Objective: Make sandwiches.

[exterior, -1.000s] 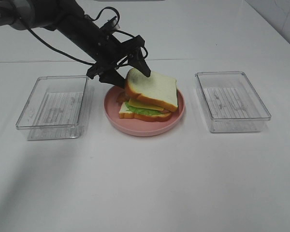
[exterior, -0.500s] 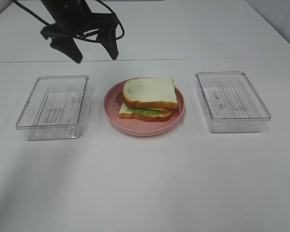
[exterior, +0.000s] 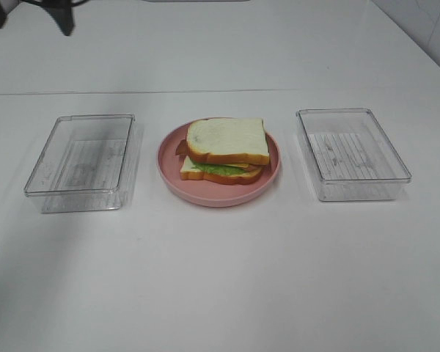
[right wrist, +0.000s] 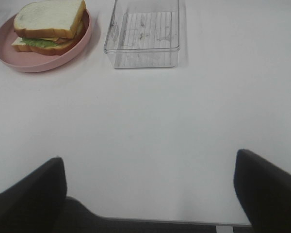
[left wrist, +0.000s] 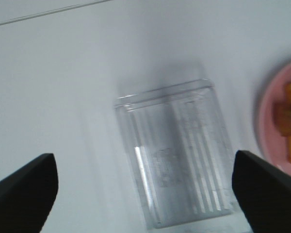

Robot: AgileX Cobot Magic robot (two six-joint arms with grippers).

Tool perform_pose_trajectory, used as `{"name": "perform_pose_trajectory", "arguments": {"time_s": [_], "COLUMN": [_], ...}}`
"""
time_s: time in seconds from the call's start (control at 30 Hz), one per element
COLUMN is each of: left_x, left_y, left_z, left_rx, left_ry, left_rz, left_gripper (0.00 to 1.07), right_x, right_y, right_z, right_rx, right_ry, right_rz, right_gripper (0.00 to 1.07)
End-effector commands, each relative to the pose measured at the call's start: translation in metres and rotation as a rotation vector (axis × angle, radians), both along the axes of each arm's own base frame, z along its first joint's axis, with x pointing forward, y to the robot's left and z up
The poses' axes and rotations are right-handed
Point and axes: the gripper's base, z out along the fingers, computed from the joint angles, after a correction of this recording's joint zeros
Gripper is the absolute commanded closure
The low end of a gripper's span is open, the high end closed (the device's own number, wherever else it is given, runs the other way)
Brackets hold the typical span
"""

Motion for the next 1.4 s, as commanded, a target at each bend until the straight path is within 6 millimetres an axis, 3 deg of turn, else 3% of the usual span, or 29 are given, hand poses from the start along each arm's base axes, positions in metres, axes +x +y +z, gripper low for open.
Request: {"name": "perform_pose_trajectory", "arguments": {"time_s": [0.03,0.07,0.13,0.2,0.23,0.27,0.3,0.33,0.43,0.5,0.53,0.57,0.6,0.63,0.67,0.7,0.73,0.77,0.8,0.83,0.87,0.9,0.93,1.0,1.03,1.07,1.13,1.17,1.4], "left_x": [-0.013,-0.013,-0.027,-0.034,-0.053,-0.053,-0.066,-0.097,-0.11,-0.179,-0.179,-0.199,-0.238,-0.238,-0.254,-0.289,-0.289,-0.308,-0.339,-0.339,-0.356,-0.386,-0.386,-0.422,-0.422,-0.441,-0.45,-0.465,-0.488], "left_y": [0.042,0.042,0.06,0.062,0.062,0.062,0.062,0.062,0.061,0.06,0.06,0.06,0.059,0.059,0.059,0.058,0.058,0.058,0.058,0.058,0.057,0.057,0.057,0.057,0.057,0.057,0.058,0.059,0.061], "left_z": [0.011,0.011,0.025,0.028,0.031,0.031,0.033,0.038,0.041,0.054,0.054,0.057,0.062,0.062,0.062,0.062,0.062,0.061,0.056,0.056,0.054,0.05,0.05,0.04,0.04,0.032,0.027,0.017,-0.011], "left_rx": [0.002,0.002,-0.043,-0.046,-0.042,-0.042,-0.042,-0.04,-0.04,-0.043,-0.043,-0.044,-0.046,-0.046,-0.046,-0.048,-0.048,-0.048,-0.044,-0.044,-0.045,-0.044,-0.044,-0.043,-0.043,-0.042,-0.037,-0.024,0.002], "left_ry": [0.074,0.074,0.057,0.063,0.083,0.083,0.094,0.101,0.092,-0.001,-0.001,-0.029,-0.09,-0.09,-0.112,-0.17,-0.17,-0.209,-0.273,-0.273,-0.316,-0.404,-0.404,-0.507,-0.507,-0.555,-0.577,-0.613,-0.644], "left_rz": [0.081,0.081,0.087,0.091,0.094,0.094,0.094,0.095,0.096,0.097,0.097,0.096,0.096,0.096,0.095,0.094,0.094,0.094,0.094,0.094,0.093,0.092,0.092,0.103,0.103,0.103,0.105,0.11,0.124], "left_gripper": [0.17,0.17,0.17,0.17,0.17,0.17,0.17,0.17,0.17,0.17,0.17,0.17,0.17,0.17,0.17,0.17,0.17,0.17,0.17,0.17,0.17,0.17,0.17,0.17,0.17,0.17,0.17,0.17,0.17], "right_x": [-0.002,-0.002,-0.002,-0.002,-0.002,-0.002,-0.002,-0.002,-0.002,-0.002,-0.002,-0.002,-0.002,-0.002,-0.002,-0.002,-0.002,-0.002,-0.002,-0.002,-0.002,-0.002,-0.002,-0.002,-0.002,-0.002,-0.002,-0.002,-0.002], "right_y": [0.0,0.0,0.0,0.0,0.0,0.0,0.0,0.0,0.0,0.0,0.0,0.0,0.0,0.0,0.0,0.0,0.0,0.0,0.0,0.0,0.0,0.0,0.0,0.0,0.0,0.0,0.0,0.0,0.0], "right_z": [-0.001,-0.001,-0.001,-0.001,-0.001,-0.001,-0.001,-0.001,-0.001,-0.001,-0.001,-0.001,-0.001,-0.001,-0.001,-0.001,-0.001,-0.001,-0.001,-0.001,-0.001,-0.001,-0.001,-0.001,-0.001,-0.001,-0.001,-0.001,-0.001], "right_rx": [0.0,0.0,0.0,0.0,0.0,0.0,0.0,0.0,0.0,0.0,0.0,0.0,0.0,0.0,0.0,0.0,0.0,0.0,0.0,0.0,0.0,0.0,0.0,0.0,0.0,0.0,0.0,0.0,0.0], "right_ry": [-0.028,-0.028,-0.028,-0.028,-0.028,-0.028,-0.028,-0.028,-0.028,-0.028,-0.028,-0.028,-0.028,-0.028,-0.028,-0.028,-0.028,-0.028,-0.028,-0.028,-0.028,-0.028,-0.028,-0.028,-0.028,-0.028,-0.028,-0.028,-0.028], "right_rz": [0.002,0.002,0.002,0.002,0.002,0.002,0.002,0.002,0.002,0.002,0.002,0.002,0.002,0.002,0.002,0.002,0.002,0.002,0.002,0.002,0.002,0.002,0.002,0.002,0.002,0.002,0.002,0.002,0.002], "right_gripper": [0.18,0.18,0.18,0.18,0.18,0.18,0.18,0.18,0.18,0.18,0.18,0.18,0.18,0.18,0.18,0.18,0.18,0.18,0.18,0.18,0.18,0.18,0.18,0.18,0.18,0.18,0.18,0.18,0.18]}}
